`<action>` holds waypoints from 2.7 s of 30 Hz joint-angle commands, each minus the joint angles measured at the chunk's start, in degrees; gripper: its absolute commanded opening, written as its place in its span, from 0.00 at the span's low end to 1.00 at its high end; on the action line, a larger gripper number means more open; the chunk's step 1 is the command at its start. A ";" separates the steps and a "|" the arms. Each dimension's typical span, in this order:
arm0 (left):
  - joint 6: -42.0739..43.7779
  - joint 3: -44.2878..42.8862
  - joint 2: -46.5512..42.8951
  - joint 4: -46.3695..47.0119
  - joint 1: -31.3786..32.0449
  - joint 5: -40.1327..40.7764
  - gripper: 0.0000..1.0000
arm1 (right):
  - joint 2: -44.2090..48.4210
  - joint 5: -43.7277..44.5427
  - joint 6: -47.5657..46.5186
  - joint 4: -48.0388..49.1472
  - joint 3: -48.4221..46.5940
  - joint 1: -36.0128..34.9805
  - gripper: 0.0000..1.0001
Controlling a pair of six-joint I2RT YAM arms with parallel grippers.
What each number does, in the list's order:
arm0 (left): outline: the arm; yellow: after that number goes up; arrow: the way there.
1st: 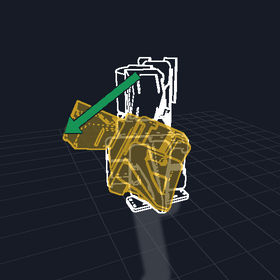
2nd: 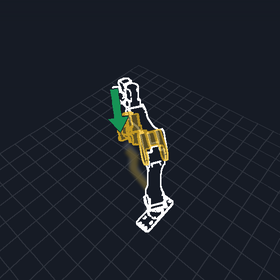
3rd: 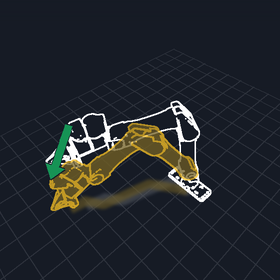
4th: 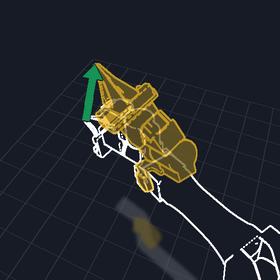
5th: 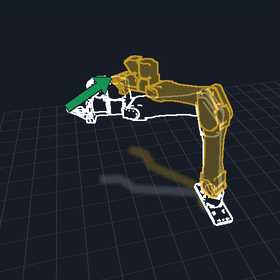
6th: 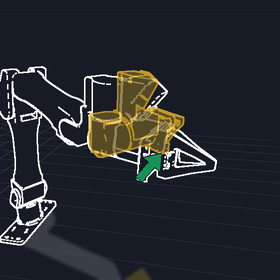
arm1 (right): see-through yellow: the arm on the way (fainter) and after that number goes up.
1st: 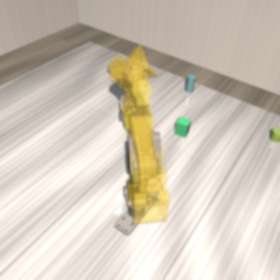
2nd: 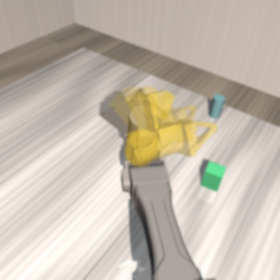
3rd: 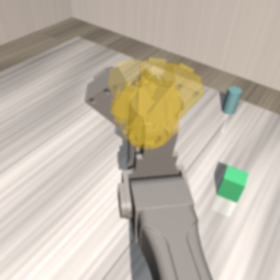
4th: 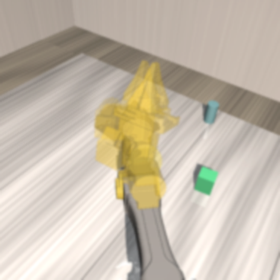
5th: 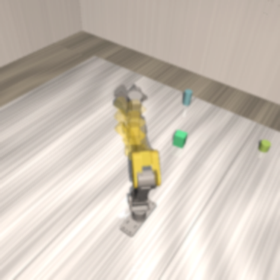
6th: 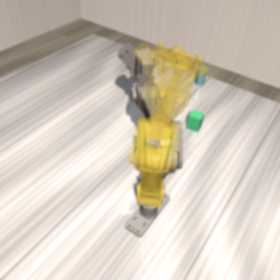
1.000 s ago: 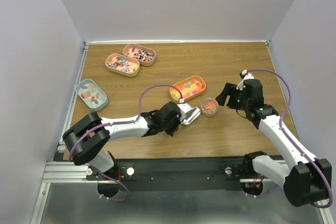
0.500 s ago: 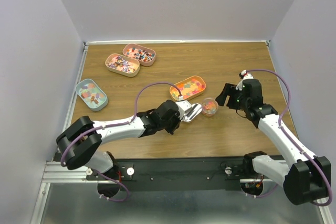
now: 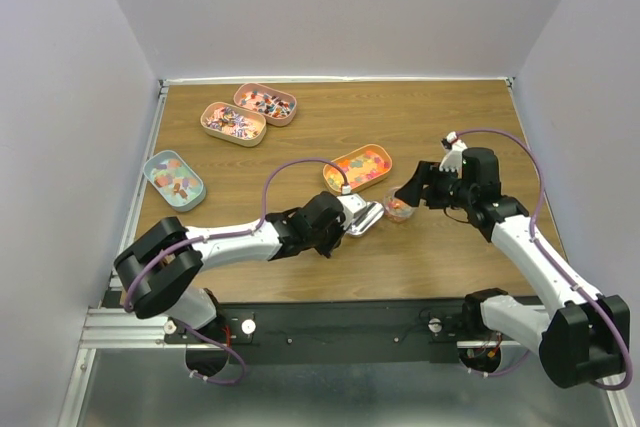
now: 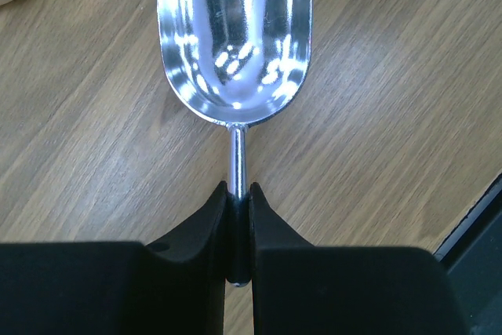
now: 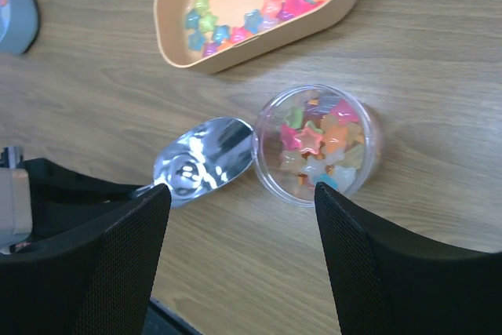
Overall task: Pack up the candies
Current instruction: Place the spatula at the center of the board.
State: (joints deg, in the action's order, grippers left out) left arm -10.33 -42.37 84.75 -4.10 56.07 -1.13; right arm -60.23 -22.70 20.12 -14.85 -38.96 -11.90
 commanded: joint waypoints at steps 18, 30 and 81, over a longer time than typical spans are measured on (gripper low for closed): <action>0.48 3.61 -8.46 1.37 0.62 -0.90 0.00 | -3.49 -16.23 6.94 6.67 2.31 -2.07 0.71; 0.48 4.84 -11.36 1.81 0.70 -0.90 0.00 | -12.45 -14.75 15.29 17.65 3.01 -13.05 0.45; 0.48 8.18 -16.38 1.72 -3.69 -0.90 0.00 | -37.07 9.95 20.22 12.04 -0.77 -22.29 0.56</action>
State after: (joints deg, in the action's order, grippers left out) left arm -9.87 -34.83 69.21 -5.45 53.17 -1.85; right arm -93.93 -20.18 42.19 6.96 -40.95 -33.50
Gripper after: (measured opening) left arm 0.170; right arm 0.547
